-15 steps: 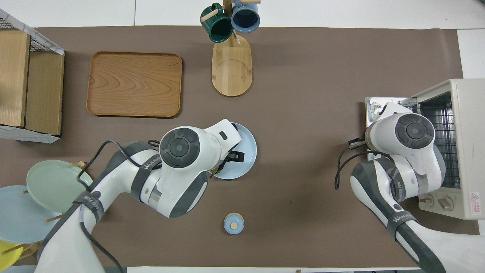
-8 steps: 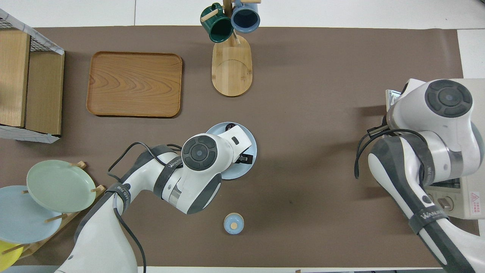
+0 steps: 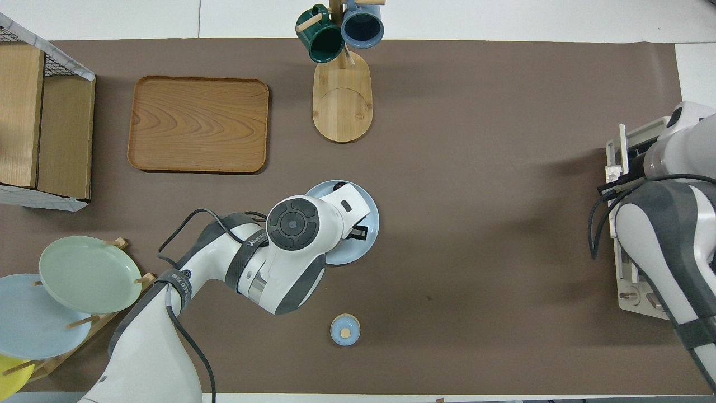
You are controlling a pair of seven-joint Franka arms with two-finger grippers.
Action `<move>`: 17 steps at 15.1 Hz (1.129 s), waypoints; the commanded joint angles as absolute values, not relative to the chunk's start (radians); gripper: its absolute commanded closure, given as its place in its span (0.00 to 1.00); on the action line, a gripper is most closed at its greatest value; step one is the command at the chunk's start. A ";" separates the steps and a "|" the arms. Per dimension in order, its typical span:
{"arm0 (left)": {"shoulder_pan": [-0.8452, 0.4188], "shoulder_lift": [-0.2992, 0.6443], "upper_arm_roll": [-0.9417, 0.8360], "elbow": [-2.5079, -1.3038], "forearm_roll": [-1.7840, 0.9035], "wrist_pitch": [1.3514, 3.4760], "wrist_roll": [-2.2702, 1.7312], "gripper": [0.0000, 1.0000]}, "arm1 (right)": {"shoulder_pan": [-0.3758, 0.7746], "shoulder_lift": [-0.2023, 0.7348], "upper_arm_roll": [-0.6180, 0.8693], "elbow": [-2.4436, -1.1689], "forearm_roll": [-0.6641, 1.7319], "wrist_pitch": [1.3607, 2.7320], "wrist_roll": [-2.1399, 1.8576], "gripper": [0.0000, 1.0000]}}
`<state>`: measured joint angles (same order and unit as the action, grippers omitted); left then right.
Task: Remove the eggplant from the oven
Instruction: 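Carry the eggplant with the left gripper to the wooden tray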
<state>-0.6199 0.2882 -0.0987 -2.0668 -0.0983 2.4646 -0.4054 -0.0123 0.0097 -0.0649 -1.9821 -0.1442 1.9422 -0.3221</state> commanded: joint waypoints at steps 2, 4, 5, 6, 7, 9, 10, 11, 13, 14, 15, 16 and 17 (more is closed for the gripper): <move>-0.573 0.261 -0.086 -2.007 -0.109 2.357 -0.397 1.00 | -0.025 0.021 -0.061 -1.818 -0.147 1.729 -0.344 1.00; -0.525 0.245 -0.087 -1.929 -0.109 2.242 -0.394 1.00 | -0.020 0.020 -0.057 -1.758 -0.134 1.663 -0.336 0.95; -0.491 0.242 -0.089 -1.886 -0.109 2.191 -0.394 1.00 | -0.018 0.015 -0.055 -1.740 -0.120 1.645 -0.334 0.94; -0.456 0.242 -0.090 -1.846 -0.109 2.148 -0.394 1.00 | -0.017 0.014 -0.054 -1.733 -0.106 1.640 -0.330 0.92; -0.428 0.242 -0.091 -1.820 -0.110 2.119 -0.388 1.00 | -0.017 0.011 -0.052 -1.750 -0.097 1.661 -0.292 0.92; -0.355 0.248 -0.092 -1.784 -0.112 2.094 -0.352 1.00 | 0.006 -0.001 -0.052 -1.881 -0.089 1.826 -0.194 0.92; -0.318 0.252 -0.091 -1.776 -0.132 2.095 -0.315 1.00 | 0.037 -0.023 -0.052 -1.943 -0.083 1.892 -0.161 0.92; -0.293 0.252 -0.087 -1.776 -0.155 2.097 -0.284 1.00 | 0.081 -0.029 -0.054 -1.988 -0.078 1.931 -0.102 0.92; -0.221 0.253 -0.087 -1.784 -0.158 2.106 -0.223 1.00 | 0.106 -0.020 -0.054 -2.011 -0.078 1.963 -0.031 0.93; -0.192 0.255 -0.087 -1.783 -0.160 2.106 -0.180 1.00 | 0.095 -0.017 -0.054 -2.025 -0.078 1.976 -0.043 0.93; -0.161 0.267 -0.089 -1.781 -0.164 2.106 -0.148 1.00 | 0.075 -0.015 -0.054 -2.045 -0.078 1.999 -0.079 0.93; -0.144 0.285 -0.087 -1.781 -0.167 2.114 -0.134 1.00 | 0.048 -0.018 -0.054 -2.063 -0.078 2.012 -0.122 0.93; -0.138 0.307 -0.086 -1.781 -0.167 2.144 -0.120 1.00 | 0.031 -0.018 -0.054 -2.066 -0.078 2.007 -0.150 0.93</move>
<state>-0.1608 0.2629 -0.0774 -1.7938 -0.1449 2.1204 -0.1612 0.0872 0.0096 -0.0522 -2.0220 -0.0936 1.9811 -0.0738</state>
